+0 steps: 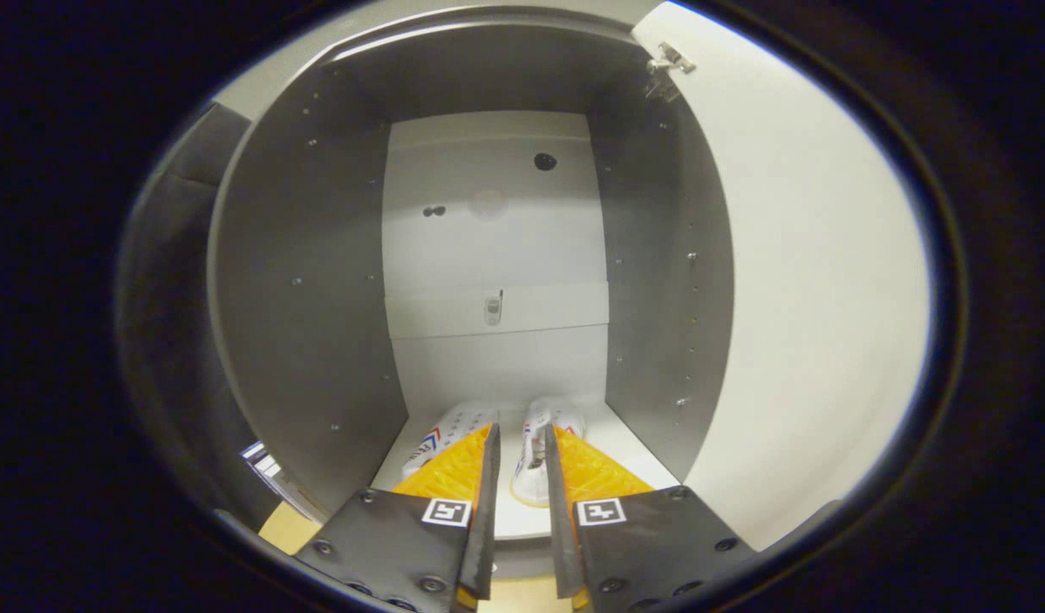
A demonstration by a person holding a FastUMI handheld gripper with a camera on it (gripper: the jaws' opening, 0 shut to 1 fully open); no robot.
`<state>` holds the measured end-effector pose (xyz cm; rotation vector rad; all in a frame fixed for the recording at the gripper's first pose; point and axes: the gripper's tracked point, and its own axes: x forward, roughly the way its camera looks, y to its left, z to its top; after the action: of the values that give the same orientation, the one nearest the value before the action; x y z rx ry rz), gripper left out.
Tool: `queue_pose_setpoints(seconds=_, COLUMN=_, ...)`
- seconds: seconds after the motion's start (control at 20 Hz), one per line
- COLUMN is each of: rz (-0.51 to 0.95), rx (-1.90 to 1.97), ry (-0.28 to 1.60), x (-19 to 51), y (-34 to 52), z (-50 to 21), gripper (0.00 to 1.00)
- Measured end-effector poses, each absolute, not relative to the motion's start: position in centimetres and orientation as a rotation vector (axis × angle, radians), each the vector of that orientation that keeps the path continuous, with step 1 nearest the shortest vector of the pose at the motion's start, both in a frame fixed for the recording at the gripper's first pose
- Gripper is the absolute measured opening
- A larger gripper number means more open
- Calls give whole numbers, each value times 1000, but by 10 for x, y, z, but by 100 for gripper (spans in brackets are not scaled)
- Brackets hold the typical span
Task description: Open the shoe cabinet door, grab the shoes and put them into the shoe cabinet, then close the shoe cabinet door.
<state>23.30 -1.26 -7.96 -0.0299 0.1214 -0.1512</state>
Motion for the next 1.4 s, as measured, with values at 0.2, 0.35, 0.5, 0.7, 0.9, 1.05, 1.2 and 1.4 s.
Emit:
queue_pose_setpoints(seconds=0.2, rz=-133, rx=-22, ry=103, x=198, y=-13, z=-70, gripper=31)
queue_pose_setpoints(seconds=0.35, rz=-112, rx=-17, ry=95, x=172, y=-14, z=-62, gripper=31)
queue_pose_setpoints(seconds=0.5, rz=-82, rx=-20, ry=84, x=140, y=-17, z=-55, gripper=31)
queue_pose_setpoints(seconds=0.7, rz=-40, rx=-22, ry=60, x=87, y=-25, z=-43, gripper=31)
queue_pose_setpoints(seconds=0.9, rz=-10, rx=-25, ry=35, x=33, y=-42, z=-29, gripper=31)
queue_pose_setpoints(seconds=1.05, rz=5, rx=-26, ry=18, x=-3, y=-55, z=-23, gripper=31)
queue_pose_setpoints(seconds=1.2, rz=6, rx=-19, ry=-2, x=-35, y=-73, z=-14, gripper=31)
queue_pose_setpoints(seconds=1.4, rz=-35, rx=-4, ry=-35, x=-71, y=-109, z=0, gripper=30)
